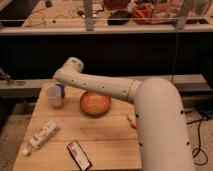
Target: Place the white sponge in the ceramic cup
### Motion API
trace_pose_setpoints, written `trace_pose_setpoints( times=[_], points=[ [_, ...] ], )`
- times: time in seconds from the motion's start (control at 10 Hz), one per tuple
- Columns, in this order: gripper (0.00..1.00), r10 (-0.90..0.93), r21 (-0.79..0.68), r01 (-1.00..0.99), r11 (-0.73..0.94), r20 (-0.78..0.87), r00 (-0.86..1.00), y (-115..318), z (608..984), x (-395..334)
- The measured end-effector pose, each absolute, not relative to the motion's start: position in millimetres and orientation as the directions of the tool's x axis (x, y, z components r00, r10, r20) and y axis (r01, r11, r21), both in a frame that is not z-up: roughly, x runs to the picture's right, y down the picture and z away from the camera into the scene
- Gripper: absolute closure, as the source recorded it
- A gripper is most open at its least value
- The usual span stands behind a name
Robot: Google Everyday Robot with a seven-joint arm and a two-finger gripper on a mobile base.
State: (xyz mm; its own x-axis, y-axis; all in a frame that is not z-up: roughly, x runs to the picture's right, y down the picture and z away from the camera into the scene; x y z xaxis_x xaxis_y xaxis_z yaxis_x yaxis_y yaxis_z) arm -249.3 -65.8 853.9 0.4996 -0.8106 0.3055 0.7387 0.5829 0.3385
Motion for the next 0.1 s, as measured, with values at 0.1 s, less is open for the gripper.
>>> trace_pose_setpoints(
  times=[0.1],
  points=[
    [0.84, -0.81, 0.337, 0.739, 0.584, 0.304, 0.501, -66.9, 853.1, -249.8]
  ],
)
